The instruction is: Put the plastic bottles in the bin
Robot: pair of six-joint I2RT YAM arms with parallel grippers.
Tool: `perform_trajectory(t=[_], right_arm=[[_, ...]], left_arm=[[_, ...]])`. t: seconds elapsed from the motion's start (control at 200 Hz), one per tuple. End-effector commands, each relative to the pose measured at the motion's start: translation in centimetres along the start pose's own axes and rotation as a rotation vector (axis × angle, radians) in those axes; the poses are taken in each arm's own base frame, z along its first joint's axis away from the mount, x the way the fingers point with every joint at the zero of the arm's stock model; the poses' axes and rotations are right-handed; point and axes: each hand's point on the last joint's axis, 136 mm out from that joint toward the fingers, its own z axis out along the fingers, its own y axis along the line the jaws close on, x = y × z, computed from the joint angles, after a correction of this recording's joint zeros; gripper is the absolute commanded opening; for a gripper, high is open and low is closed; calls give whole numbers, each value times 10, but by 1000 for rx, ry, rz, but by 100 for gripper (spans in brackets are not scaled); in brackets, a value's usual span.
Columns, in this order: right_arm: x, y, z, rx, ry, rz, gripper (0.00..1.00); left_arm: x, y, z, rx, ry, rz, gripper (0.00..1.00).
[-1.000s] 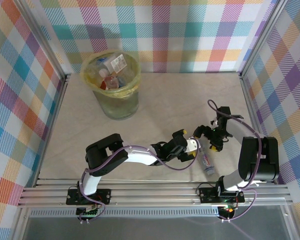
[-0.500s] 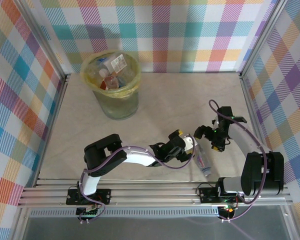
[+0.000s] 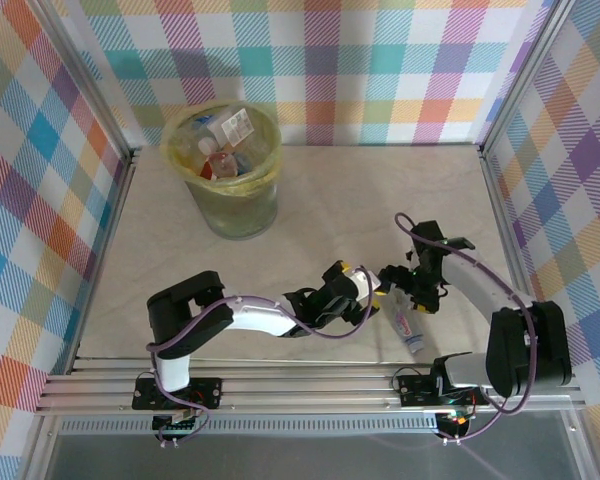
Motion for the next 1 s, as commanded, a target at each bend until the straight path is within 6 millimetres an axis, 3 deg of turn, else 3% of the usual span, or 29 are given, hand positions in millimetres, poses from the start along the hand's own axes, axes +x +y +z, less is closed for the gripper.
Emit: perform_trajectory(t=[0.0, 0.2, 0.43, 0.645, 0.995], right_arm=[[2, -7, 13, 34, 29, 20, 98], [-9, -5, 25, 39, 28, 11, 86], [-26, 4, 13, 21, -46, -5, 58], [-42, 30, -25, -93, -200, -25, 51], [-63, 124, -108, -529, -465, -96, 49]], left_arm=[[-17, 15, -19, -60, -39, -61, 100], [-36, 43, -43, -164, -66, -128, 100], [-57, 74, -70, -216, -86, -261, 100], [-73, 77, -85, -79, -105, -409, 100], [-101, 50, -91, 133, -78, -421, 100]])
